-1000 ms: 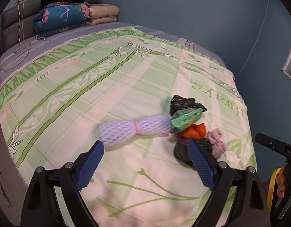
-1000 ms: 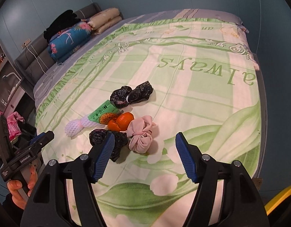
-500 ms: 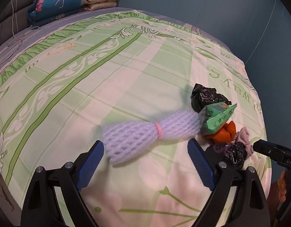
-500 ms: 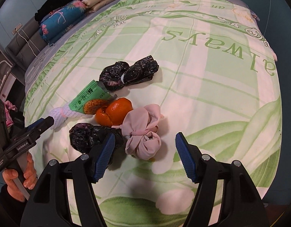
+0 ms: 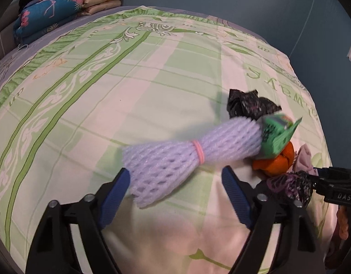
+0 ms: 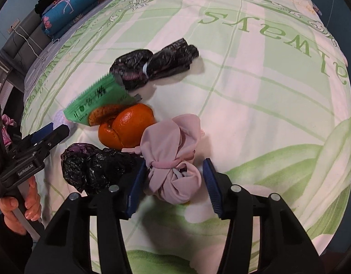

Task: Collect trash
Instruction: 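Grasp the white foam net with the left tool while the right tool grasps the pink cloth, then carry foam net and pink cloth to the yellow bin and release both inside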

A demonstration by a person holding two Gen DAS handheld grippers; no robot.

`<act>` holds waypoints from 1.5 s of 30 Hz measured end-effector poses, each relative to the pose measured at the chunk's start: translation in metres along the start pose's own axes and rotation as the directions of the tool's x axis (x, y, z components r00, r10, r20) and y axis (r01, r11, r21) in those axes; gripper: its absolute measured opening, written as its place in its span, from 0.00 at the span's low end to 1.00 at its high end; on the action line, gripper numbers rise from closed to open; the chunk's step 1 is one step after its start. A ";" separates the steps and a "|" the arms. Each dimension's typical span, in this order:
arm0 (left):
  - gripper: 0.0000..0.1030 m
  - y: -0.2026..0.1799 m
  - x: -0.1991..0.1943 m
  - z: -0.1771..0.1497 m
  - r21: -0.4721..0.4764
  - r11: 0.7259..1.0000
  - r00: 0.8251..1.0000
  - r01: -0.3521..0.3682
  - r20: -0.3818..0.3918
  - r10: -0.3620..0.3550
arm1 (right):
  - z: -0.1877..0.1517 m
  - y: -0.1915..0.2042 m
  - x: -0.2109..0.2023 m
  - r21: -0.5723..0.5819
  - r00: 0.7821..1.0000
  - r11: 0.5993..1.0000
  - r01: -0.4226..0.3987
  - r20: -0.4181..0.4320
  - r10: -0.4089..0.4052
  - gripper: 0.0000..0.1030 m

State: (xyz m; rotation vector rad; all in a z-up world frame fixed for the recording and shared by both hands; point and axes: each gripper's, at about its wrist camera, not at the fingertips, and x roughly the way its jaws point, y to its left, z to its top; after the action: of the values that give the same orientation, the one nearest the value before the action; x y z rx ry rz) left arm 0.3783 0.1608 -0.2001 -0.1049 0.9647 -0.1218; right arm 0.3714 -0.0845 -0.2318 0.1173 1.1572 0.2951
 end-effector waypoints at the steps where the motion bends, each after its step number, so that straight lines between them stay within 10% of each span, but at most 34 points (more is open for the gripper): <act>1: 0.65 -0.002 0.001 -0.001 0.012 1.000 1.000 -0.002 -0.003 0.002 | 0.000 0.000 0.001 0.003 1.000 1.000 -0.003 -0.005 0.003 0.42; 4: 0.44 -0.005 0.006 -0.002 0.044 0.999 1.000 -0.025 -0.015 0.025 | 0.001 0.000 0.003 0.003 1.000 1.000 -0.016 -0.015 0.016 0.33; 14: 0.18 -0.006 -0.007 -0.002 0.051 0.998 0.999 -0.041 -0.008 0.042 | 0.000 0.006 -0.009 -0.018 1.000 1.000 -0.004 0.021 0.004 0.21; 45: 0.13 -0.031 -0.141 -0.067 -0.044 0.999 0.991 0.024 0.134 -0.018 | -0.076 0.018 -0.149 -0.092 0.974 0.992 -0.083 0.202 0.100 0.21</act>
State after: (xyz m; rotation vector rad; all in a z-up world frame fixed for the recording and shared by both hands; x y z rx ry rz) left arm 0.2413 0.1489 -0.1190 -0.1635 0.8327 -0.1108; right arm 0.2435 -0.1149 -0.1263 0.1253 0.9332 0.4028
